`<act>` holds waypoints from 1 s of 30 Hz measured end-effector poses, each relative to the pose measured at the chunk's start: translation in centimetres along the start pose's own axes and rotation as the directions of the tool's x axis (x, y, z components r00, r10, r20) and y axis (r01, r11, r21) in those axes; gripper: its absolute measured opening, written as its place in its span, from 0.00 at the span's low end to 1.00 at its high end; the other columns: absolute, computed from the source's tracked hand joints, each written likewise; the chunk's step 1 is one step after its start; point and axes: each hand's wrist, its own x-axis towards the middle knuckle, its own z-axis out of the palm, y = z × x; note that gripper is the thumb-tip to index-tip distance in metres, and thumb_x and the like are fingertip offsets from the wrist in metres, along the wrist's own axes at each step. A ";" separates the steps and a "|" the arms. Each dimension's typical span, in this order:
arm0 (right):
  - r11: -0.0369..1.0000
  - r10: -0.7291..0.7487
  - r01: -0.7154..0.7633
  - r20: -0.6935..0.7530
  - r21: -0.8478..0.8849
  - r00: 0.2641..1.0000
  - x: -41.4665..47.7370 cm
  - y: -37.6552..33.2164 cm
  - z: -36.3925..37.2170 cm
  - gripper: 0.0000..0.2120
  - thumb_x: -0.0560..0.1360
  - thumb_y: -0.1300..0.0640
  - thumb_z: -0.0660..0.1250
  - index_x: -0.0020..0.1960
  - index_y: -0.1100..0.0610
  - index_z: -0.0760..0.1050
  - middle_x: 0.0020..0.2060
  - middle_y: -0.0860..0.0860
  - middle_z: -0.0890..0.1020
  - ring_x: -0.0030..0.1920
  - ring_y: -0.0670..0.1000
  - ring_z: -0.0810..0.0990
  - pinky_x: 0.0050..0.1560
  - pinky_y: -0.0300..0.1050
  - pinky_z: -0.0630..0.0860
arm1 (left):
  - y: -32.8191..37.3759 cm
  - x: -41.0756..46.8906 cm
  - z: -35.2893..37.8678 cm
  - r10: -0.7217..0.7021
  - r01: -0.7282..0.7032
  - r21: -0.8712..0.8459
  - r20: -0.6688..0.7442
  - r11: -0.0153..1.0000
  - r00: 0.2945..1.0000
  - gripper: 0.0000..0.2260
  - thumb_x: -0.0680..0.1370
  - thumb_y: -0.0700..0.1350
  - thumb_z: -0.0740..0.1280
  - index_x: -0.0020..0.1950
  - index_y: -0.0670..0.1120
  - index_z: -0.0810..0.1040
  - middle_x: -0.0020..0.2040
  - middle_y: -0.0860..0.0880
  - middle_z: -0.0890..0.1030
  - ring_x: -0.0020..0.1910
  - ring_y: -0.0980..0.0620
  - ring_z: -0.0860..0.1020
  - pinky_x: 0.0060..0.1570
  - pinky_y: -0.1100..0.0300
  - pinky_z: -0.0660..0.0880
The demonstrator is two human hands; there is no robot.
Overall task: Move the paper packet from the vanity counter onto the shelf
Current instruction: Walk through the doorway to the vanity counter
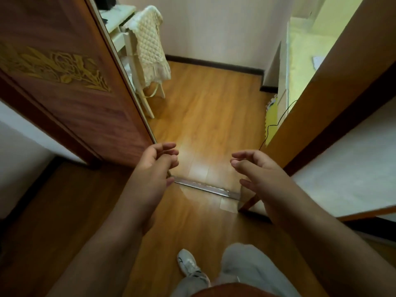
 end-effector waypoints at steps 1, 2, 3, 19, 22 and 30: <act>1.000 0.004 -0.004 -0.013 -0.009 1.000 0.1 -0.1 0.6 0.09 0.78 0.50 0.70 0.58 0.45 0.79 0.56 0.43 0.82 0.57 0.42 0.79 0.65 0.52 0.75 | 0.2 0.8 -0.7 0.002 -0.002 0.002 0.012 1.000 1.000 0.12 0.79 0.46 0.64 0.54 0.63 0.81 0.53 0.59 0.85 0.54 0.58 0.83 0.47 0.55 0.77; 1.000 0.007 -0.008 -0.028 -0.016 1.000 0.3 -0.2 1.0 0.09 0.78 0.49 0.69 0.59 0.45 0.79 0.56 0.43 0.82 0.57 0.42 0.78 0.65 0.53 0.75 | 0.4 1.5 -1.3 0.000 0.000 -0.002 0.026 1.000 1.000 0.12 0.79 0.46 0.64 0.54 0.63 0.81 0.53 0.59 0.85 0.54 0.58 0.83 0.47 0.54 0.77; 1.000 0.009 -0.010 -0.044 -0.021 0.999 0.5 -0.4 1.4 0.10 0.79 0.49 0.69 0.59 0.45 0.79 0.56 0.43 0.82 0.57 0.42 0.78 0.65 0.53 0.75 | 0.5 2.1 -1.8 -0.004 0.004 -0.011 0.044 1.000 0.999 0.13 0.79 0.46 0.64 0.54 0.64 0.81 0.54 0.59 0.85 0.54 0.58 0.83 0.49 0.54 0.78; 0.991 -0.048 0.071 -0.188 0.117 0.981 12.0 -5.7 5.0 0.08 0.77 0.51 0.69 0.54 0.43 0.84 0.54 0.43 0.85 0.58 0.42 0.80 0.54 0.46 0.77 | 5.0 14.5 -3.1 0.010 -0.018 0.040 0.192 0.999 0.981 0.12 0.73 0.50 0.67 0.47 0.68 0.82 0.50 0.64 0.84 0.55 0.60 0.82 0.46 0.54 0.79; 0.987 -0.053 0.082 -0.198 0.141 0.979 15.3 -6.8 4.6 0.07 0.78 0.52 0.69 0.54 0.43 0.84 0.54 0.43 0.84 0.57 0.42 0.80 0.51 0.45 0.76 | 6.0 17.9 -2.0 0.010 -0.023 0.065 0.202 0.998 0.979 0.12 0.71 0.52 0.67 0.49 0.69 0.82 0.48 0.67 0.83 0.51 0.64 0.82 0.46 0.56 0.79; 0.977 0.011 0.043 -0.251 0.208 0.968 24.2 -9.4 0.7 0.07 0.78 0.53 0.69 0.53 0.44 0.84 0.57 0.44 0.84 0.60 0.44 0.80 0.58 0.49 0.78 | 9.7 26.7 3.8 0.010 -0.039 0.123 0.229 0.992 0.973 0.11 0.71 0.52 0.67 0.49 0.68 0.81 0.49 0.65 0.83 0.51 0.64 0.82 0.44 0.57 0.80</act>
